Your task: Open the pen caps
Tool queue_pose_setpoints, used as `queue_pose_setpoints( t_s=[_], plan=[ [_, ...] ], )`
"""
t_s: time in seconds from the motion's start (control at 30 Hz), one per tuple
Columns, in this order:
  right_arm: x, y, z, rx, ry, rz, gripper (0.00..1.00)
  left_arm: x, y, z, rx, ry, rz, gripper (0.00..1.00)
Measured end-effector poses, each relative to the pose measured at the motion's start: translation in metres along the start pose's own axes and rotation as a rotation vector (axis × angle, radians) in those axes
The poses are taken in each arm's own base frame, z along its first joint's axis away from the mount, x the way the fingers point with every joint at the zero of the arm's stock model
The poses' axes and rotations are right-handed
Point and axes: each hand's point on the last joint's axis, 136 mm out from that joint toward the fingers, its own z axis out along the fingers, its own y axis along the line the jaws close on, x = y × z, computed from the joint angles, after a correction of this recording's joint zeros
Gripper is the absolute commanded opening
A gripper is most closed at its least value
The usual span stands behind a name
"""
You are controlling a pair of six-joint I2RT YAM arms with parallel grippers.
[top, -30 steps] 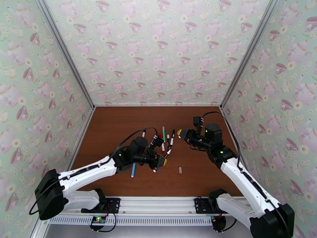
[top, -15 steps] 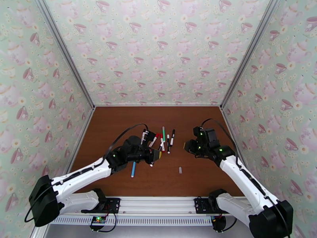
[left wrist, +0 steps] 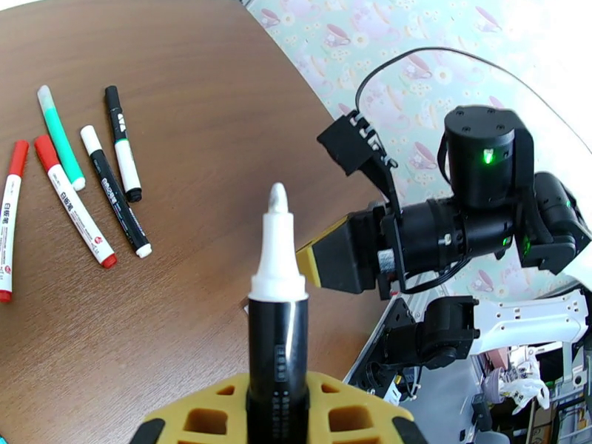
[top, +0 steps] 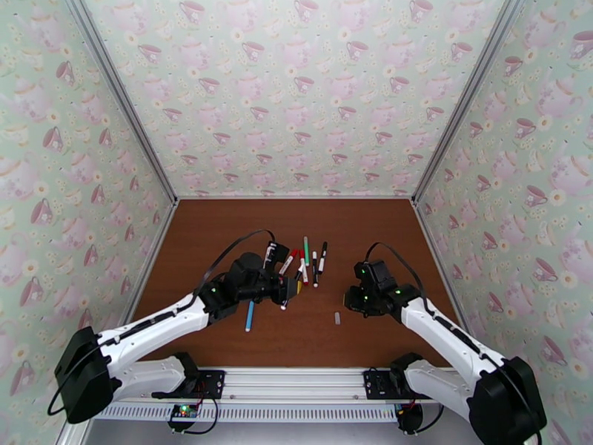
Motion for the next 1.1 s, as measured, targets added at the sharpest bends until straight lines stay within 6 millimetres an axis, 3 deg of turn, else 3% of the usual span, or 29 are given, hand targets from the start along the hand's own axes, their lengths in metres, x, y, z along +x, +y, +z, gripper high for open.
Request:
queue_pose_setpoints(
  t_s=[0.37,0.87,1.1],
  plan=[
    [0.008,-0.003,0.019,0.007,0.022,-0.02,0.08,0.001,0.027,0.01,-0.062,0.021,-0.055,0.0],
    [0.028,-0.01,0.042,0.036,0.129,-0.009,0.11,0.003,0.029,0.01,-0.068,0.027,-0.059,0.0],
    [0.032,-0.011,0.047,0.043,0.152,-0.003,0.22,0.003,0.029,0.01,-0.068,0.027,-0.059,0.0]
  ],
)
